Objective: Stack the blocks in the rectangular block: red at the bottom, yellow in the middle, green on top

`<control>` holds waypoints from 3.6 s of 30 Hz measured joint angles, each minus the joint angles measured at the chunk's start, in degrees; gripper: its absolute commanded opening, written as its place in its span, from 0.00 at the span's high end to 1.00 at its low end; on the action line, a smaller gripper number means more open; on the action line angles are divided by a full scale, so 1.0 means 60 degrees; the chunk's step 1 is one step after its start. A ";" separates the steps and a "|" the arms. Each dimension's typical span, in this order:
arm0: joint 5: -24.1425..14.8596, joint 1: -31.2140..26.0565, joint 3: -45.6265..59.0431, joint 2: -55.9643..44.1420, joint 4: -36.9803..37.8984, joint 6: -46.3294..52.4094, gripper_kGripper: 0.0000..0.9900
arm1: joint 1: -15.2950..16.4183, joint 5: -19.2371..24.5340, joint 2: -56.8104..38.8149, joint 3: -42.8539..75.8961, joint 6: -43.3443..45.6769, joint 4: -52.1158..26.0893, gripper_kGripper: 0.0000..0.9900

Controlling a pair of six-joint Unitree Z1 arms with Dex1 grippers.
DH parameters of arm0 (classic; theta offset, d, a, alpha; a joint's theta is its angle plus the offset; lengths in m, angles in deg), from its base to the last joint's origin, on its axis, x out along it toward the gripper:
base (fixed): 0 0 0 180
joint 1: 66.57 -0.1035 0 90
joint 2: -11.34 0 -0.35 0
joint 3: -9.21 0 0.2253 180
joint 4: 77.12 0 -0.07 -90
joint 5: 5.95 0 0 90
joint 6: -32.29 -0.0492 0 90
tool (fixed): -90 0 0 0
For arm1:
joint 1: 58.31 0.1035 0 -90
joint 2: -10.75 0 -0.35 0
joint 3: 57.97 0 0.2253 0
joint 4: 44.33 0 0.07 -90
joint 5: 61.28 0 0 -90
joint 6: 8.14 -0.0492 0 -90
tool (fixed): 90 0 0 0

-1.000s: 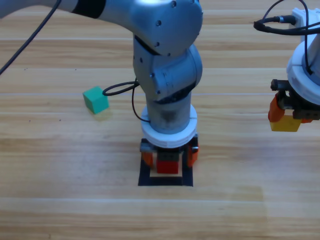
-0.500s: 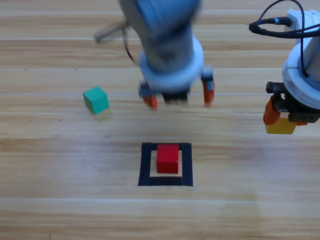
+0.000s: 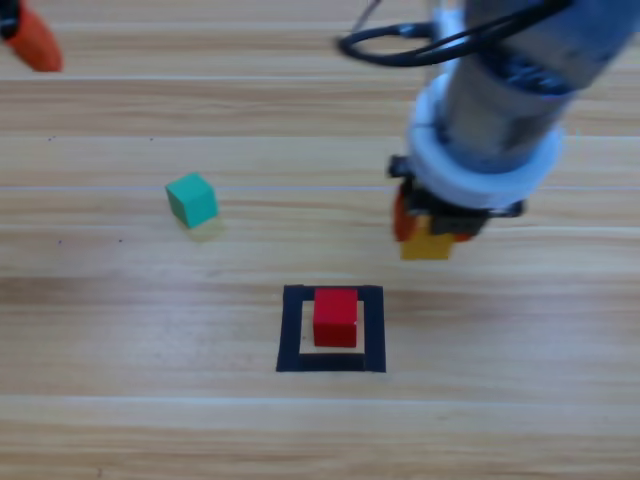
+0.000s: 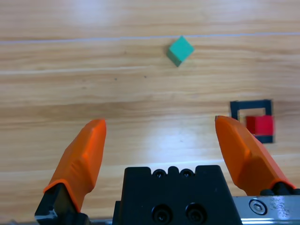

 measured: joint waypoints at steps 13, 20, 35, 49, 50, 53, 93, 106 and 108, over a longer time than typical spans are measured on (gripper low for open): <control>0.0837 -0.0199 0.5013 -0.4804 0.3699 -0.2380 0.00 | 0.0585 -0.0316 0.1334 -0.1342 -0.0077 0.0086 0.91; 0.1681 -0.0211 0.5022 -0.5100 0.3524 -0.2822 0.00 | 0.0679 -0.0342 0.1787 -0.1549 -0.0087 0.0086 0.91; 0.1717 -0.0211 0.5085 -0.4825 0.3476 -0.2880 0.00 | 0.0792 -0.0356 0.2152 -0.1728 -0.0347 0.0086 0.91; 0.1725 -0.0211 0.5168 -0.4815 0.3477 -0.2880 0.00 | 0.0794 -0.0354 0.2346 -0.1998 -0.0382 0.0086 0.91; 0.1725 -0.0211 0.5175 -0.4816 0.3477 -0.2880 0.00 | 0.0794 -0.0354 0.2434 -0.2032 -0.0383 0.0086 0.91; 0.1725 -0.0212 0.5181 -0.4815 0.3477 -0.2880 0.00 | 0.0805 -0.0333 0.2633 -0.2137 -0.0396 0.0087 0.91; 0.1548 -0.0225 0.2317 -0.2000 0.3853 -0.1025 0.02 | 0.1073 -0.0056 -0.4226 0.5169 0.3024 -0.5207 0.00; 0.1448 -0.0247 -0.0305 0.3294 0.3073 0.1344 0.02 | -0.0577 -0.1304 -0.6779 0.9098 0.5512 -0.7734 0.00; 0.1299 -0.0267 -0.0874 0.3824 0.2640 0.1704 0.02 | -0.0601 -0.1305 -0.6778 0.9101 0.5593 -0.7816 0.00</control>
